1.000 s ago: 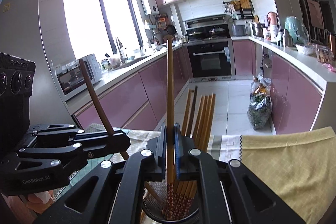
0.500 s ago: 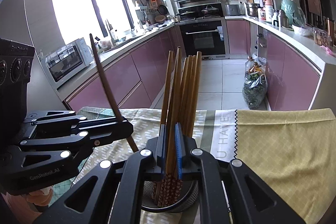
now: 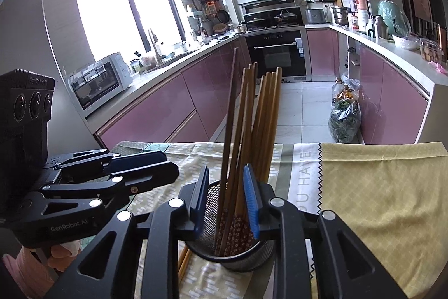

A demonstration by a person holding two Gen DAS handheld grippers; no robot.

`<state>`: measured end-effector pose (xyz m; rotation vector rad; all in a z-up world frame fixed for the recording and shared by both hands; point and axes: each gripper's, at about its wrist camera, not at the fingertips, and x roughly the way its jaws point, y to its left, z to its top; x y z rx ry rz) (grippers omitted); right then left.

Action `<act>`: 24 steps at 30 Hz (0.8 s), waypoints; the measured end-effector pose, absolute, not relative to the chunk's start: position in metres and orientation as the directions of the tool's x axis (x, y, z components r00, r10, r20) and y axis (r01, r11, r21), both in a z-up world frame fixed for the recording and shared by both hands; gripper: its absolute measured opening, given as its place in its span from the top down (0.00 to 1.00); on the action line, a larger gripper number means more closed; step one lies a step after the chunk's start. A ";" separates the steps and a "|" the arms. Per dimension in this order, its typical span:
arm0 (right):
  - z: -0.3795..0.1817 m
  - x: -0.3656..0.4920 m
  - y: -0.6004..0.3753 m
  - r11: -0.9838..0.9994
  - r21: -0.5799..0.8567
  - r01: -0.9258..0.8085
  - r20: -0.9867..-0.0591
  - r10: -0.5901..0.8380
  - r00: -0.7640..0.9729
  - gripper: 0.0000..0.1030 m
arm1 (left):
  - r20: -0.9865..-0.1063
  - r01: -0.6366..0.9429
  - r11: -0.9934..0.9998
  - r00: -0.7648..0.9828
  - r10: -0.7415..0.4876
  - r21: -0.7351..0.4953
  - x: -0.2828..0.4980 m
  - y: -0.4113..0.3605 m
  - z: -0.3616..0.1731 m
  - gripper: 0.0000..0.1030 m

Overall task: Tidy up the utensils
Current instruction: 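Open the left gripper while the right gripper opens, dropping both chopsticks into the cup, then move both open grippers back toward the two remaining red-tipped chopsticks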

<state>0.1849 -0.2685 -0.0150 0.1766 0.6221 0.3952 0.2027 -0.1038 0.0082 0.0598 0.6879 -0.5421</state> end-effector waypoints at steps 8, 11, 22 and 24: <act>-0.008 0.144 -0.256 0.876 0.271 -0.400 -0.499 0.483 0.720 0.64 | -0.560 0.459 0.884 0.712 -0.423 -0.085 0.160 -0.072 0.007 0.53; -0.011 0.132 -0.249 0.861 0.270 -0.431 -0.506 0.508 0.697 0.62 | -0.563 0.433 0.898 0.723 -0.400 -0.082 0.149 -0.059 -0.001 0.46; -0.071 0.123 -0.222 0.864 0.280 -0.419 -0.643 0.492 0.587 0.56 | -0.613 0.344 0.934 0.720 -0.326 -0.092 0.128 -0.030 -0.041 0.25; -0.081 0.122 -0.219 0.863 0.288 -0.414 -0.663 0.492 0.564 0.56 | -0.627 0.342 0.936 0.712 -0.316 -0.083 0.124 -0.030 -0.050 0.25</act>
